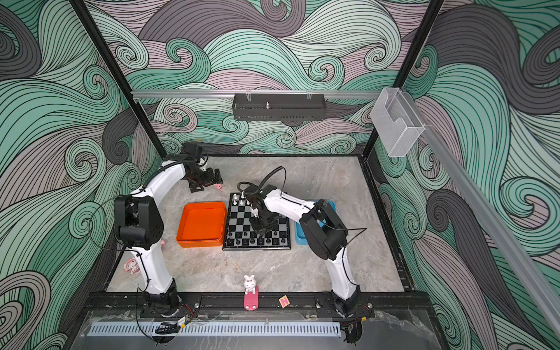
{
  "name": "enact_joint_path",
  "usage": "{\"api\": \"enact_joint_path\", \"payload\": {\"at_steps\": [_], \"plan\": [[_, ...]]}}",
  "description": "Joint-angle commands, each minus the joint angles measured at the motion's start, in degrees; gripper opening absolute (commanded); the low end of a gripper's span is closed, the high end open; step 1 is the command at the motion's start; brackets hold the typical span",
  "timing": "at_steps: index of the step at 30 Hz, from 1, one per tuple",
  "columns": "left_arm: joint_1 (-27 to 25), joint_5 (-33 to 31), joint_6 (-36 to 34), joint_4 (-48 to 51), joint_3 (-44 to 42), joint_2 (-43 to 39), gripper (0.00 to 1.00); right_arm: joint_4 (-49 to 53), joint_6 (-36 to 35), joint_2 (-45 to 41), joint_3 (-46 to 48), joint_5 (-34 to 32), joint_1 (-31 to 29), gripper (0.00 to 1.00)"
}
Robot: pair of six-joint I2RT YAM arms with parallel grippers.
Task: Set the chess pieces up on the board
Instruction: 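Lower the black pawn onto a nearer-rank square and open the right gripper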
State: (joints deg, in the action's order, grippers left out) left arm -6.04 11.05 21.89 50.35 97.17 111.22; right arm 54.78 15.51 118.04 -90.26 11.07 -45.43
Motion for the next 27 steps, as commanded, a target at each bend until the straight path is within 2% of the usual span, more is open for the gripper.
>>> {"api": "enact_joint_path", "payload": {"at_steps": [1,27], "plan": [[0.33,0.64,-0.15,1.12,1.23,-1.18,0.99,0.15,0.58,0.72,0.00,0.00,-0.28,0.13],[0.34,0.56,-0.14,1.07,1.18,-1.09,0.99,0.18,0.22,1.82,-2.09,-0.39,-0.27,0.14]]}}
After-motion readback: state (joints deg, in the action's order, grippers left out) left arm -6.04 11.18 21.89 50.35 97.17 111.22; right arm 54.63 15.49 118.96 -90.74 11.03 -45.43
